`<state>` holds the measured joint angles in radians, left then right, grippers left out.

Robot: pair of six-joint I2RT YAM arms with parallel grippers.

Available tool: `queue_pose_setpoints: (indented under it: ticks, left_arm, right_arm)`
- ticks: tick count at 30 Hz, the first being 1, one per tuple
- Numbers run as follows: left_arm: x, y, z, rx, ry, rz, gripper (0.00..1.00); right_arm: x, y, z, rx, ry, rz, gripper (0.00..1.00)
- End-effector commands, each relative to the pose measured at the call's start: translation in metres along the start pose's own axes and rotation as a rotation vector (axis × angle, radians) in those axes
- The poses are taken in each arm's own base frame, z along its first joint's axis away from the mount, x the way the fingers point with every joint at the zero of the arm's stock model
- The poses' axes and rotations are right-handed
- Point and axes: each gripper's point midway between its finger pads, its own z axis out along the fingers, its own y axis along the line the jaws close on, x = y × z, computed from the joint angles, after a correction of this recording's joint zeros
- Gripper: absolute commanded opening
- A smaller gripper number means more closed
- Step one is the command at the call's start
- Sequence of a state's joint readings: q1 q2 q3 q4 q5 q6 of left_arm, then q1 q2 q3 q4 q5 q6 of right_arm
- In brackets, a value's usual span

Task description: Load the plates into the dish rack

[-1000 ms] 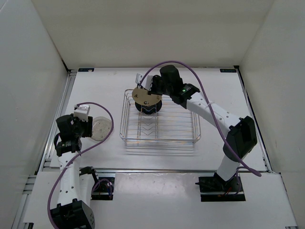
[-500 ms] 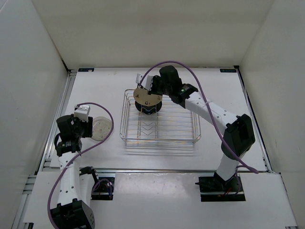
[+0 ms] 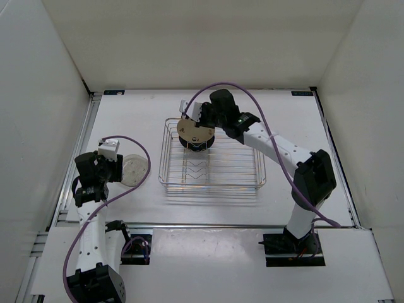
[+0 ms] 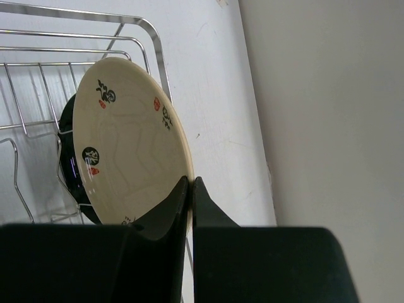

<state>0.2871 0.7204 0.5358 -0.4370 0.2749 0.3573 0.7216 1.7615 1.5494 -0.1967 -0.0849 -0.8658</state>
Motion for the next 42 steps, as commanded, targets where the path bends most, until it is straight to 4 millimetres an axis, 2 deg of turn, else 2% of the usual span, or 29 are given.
queue_pose_setpoints:
  ticks: [1,2,14,16,17,19,20,23,35,42]
  left_arm:
    - [-0.003,-0.002,-0.002,0.011,-0.023,0.0,0.62]
    - [-0.003,-0.002,-0.002,0.011,-0.023,0.0,0.62]
    - [-0.001,-0.003,-0.002,0.011,-0.023,0.0,0.62]
    - [-0.003,-0.003,-0.003,0.008,-0.031,0.002,0.62]
    - [-0.003,-0.003,-0.003,0.008,-0.031,0.002,0.62]
    - [-0.003,-0.003,-0.003,0.008,-0.031,0.002,0.62]
    - [-0.003,-0.003,-0.003,0.008,-0.031,0.002,0.62]
    - [-0.003,-0.003,-0.003,0.008,-0.031,0.002,0.62]
    - [-0.004,-0.002,-0.005,0.004,-0.039,0.005,0.62]
    - [-0.004,-0.002,-0.005,0.004,-0.039,0.005,0.62]
  right_arm:
    - [-0.006,-0.008,0.0,0.039,-0.037,0.012,0.0]
    - [-0.005,0.001,0.003,0.022,-0.033,0.01,0.0]
    - [0.004,0.027,0.006,-0.029,-0.011,0.019,0.0]
    - [0.004,0.034,0.007,-0.041,-0.01,0.026,0.0]
    - [-0.003,0.035,0.005,-0.042,-0.023,0.02,0.0]
    - [0.0,0.048,0.007,-0.071,-0.01,0.028,0.0]
    - [-0.003,0.046,0.004,-0.064,-0.017,0.027,0.0]
    - [-0.002,0.062,0.006,-0.098,-0.009,0.021,0.0]
    - [-0.003,0.076,0.004,-0.14,0.007,0.026,0.0]
    - [0.007,0.083,0.004,-0.148,0.04,0.028,0.11]
